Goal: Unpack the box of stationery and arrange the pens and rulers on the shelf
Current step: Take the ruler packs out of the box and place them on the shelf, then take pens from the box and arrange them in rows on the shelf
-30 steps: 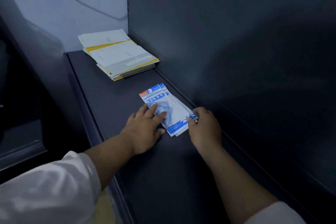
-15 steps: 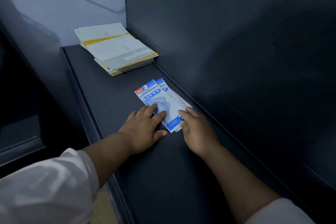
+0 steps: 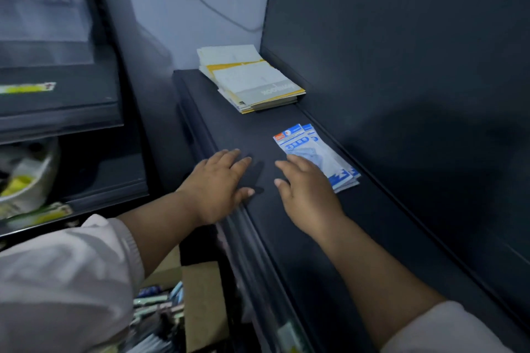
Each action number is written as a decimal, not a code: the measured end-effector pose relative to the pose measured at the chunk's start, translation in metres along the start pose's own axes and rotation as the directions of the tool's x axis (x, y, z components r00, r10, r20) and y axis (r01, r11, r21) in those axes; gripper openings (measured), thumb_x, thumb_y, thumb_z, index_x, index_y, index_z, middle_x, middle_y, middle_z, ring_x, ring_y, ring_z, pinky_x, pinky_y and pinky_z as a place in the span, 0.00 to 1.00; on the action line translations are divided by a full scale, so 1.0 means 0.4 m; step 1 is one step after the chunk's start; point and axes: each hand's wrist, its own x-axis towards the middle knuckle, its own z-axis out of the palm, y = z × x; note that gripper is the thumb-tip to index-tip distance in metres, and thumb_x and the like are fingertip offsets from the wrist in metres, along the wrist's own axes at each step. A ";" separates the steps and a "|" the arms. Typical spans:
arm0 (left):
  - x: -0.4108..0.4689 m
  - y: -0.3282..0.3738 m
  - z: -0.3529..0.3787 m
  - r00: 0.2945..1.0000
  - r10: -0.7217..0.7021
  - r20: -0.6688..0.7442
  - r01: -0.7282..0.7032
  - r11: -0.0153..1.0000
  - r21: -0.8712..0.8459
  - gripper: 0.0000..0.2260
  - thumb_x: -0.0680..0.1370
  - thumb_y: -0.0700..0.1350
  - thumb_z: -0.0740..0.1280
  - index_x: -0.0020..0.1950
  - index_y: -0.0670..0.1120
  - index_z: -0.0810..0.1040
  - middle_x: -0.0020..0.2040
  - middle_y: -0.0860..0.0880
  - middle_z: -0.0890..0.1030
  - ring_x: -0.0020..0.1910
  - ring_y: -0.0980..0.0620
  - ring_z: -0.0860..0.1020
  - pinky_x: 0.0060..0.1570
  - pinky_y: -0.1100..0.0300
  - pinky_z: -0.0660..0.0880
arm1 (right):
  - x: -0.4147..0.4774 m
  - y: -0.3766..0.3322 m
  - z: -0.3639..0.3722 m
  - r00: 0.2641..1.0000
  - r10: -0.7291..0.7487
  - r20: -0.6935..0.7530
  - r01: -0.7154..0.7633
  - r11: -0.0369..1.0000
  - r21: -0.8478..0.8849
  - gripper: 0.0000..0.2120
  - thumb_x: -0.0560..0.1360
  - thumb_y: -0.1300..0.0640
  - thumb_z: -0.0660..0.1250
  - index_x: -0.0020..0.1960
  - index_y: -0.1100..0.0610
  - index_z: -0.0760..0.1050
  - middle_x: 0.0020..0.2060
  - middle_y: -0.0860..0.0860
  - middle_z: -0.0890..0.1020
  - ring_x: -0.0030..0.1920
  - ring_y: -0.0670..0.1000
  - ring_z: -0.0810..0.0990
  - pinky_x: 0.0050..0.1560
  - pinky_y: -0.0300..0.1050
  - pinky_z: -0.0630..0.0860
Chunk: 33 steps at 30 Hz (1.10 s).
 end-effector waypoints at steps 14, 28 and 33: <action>-0.490 -0.342 0.067 0.967 -0.228 0.113 0.223 0.973 0.049 0.29 0.80 0.60 0.55 0.77 0.48 0.54 0.77 0.45 0.57 0.75 0.45 0.56 0.71 0.51 0.56 | -0.182 -0.418 0.299 0.967 -0.111 0.230 0.112 0.994 0.007 0.23 0.80 0.50 0.59 0.73 0.53 0.64 0.74 0.53 0.64 0.74 0.53 0.60 0.74 0.46 0.56; -0.638 -0.531 0.510 0.873 -0.339 0.351 0.361 0.932 0.003 0.29 0.77 0.61 0.61 0.74 0.47 0.62 0.68 0.44 0.71 0.64 0.43 0.71 0.61 0.52 0.70 | -0.270 -0.408 0.785 0.796 -0.140 0.589 0.179 0.984 -0.008 0.28 0.76 0.51 0.67 0.74 0.52 0.63 0.72 0.51 0.67 0.71 0.55 0.63 0.70 0.45 0.63; -0.626 -0.548 0.674 0.859 -0.311 0.406 0.360 0.932 -0.047 0.33 0.76 0.60 0.64 0.76 0.48 0.58 0.71 0.43 0.67 0.67 0.43 0.68 0.63 0.53 0.69 | -0.255 -0.363 0.927 0.745 -0.161 0.647 0.258 0.965 -0.057 0.30 0.74 0.49 0.70 0.73 0.52 0.65 0.70 0.51 0.70 0.69 0.54 0.66 0.68 0.44 0.63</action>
